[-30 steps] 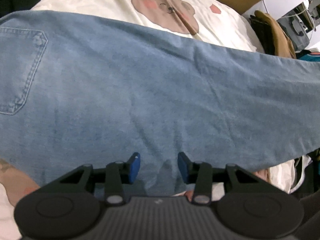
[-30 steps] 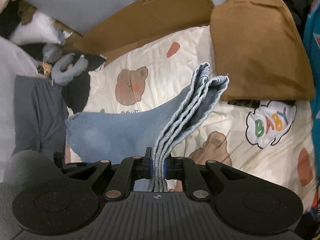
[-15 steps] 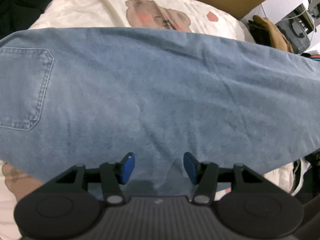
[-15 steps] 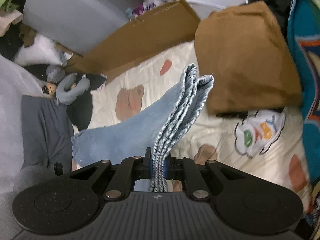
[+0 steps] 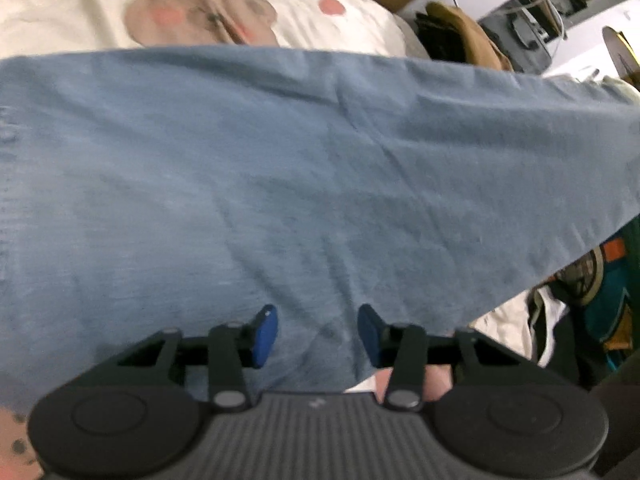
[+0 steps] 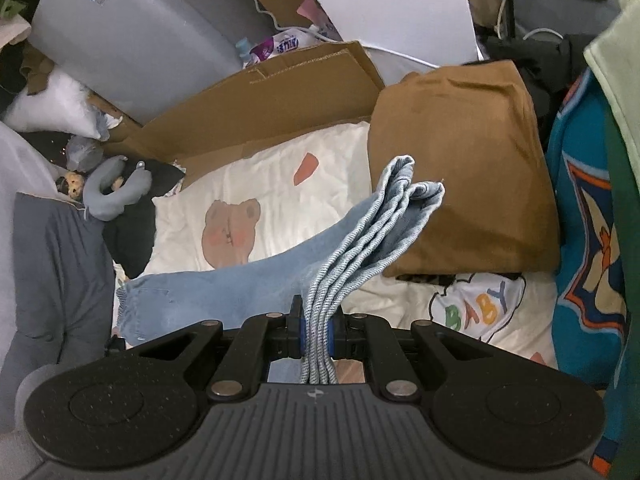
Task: Fold clothes
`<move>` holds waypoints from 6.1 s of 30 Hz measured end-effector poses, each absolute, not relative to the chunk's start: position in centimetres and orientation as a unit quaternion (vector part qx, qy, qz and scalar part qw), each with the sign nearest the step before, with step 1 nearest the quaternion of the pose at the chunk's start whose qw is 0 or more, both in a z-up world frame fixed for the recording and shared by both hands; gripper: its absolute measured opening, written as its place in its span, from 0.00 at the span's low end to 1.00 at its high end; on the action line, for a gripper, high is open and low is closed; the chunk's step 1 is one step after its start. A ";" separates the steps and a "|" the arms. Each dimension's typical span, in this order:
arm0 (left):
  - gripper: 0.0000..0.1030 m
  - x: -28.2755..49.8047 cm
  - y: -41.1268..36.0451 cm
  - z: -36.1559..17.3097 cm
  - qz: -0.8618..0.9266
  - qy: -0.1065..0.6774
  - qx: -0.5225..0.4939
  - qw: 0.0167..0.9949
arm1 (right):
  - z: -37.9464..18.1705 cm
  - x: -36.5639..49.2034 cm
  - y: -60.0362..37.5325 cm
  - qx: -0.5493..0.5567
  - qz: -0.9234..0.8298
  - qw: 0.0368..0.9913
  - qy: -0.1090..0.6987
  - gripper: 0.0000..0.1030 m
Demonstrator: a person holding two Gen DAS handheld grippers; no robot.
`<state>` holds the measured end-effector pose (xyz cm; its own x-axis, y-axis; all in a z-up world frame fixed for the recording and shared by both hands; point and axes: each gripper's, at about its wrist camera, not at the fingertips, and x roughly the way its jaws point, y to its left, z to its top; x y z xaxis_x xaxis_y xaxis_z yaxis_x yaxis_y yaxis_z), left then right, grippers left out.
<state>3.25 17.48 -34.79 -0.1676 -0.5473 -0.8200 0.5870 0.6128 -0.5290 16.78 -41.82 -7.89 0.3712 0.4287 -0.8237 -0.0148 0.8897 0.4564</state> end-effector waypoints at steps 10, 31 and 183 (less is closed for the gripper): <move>0.17 5.0 15.3 -37.9 -0.453 0.627 0.007 0.634 | -6.2 17.8 -38.3 0.155 0.132 0.803 0.560 0.08; 0.17 16.6 6.6 -38.6 -0.386 0.605 -0.047 0.695 | -1.8 19.3 -30.3 0.095 0.192 0.800 0.561 0.09; 0.25 6.7 47.6 -34.2 0.081 0.336 -0.445 0.826 | -33.2 30.6 33.9 -0.138 0.680 0.623 0.361 0.16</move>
<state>6.70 47.64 -34.19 0.7611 -0.1651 -0.6273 -0.4334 0.5902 -0.6811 30.63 33.93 -33.21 -0.1844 0.7473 -0.6383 -0.9472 0.0381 0.3183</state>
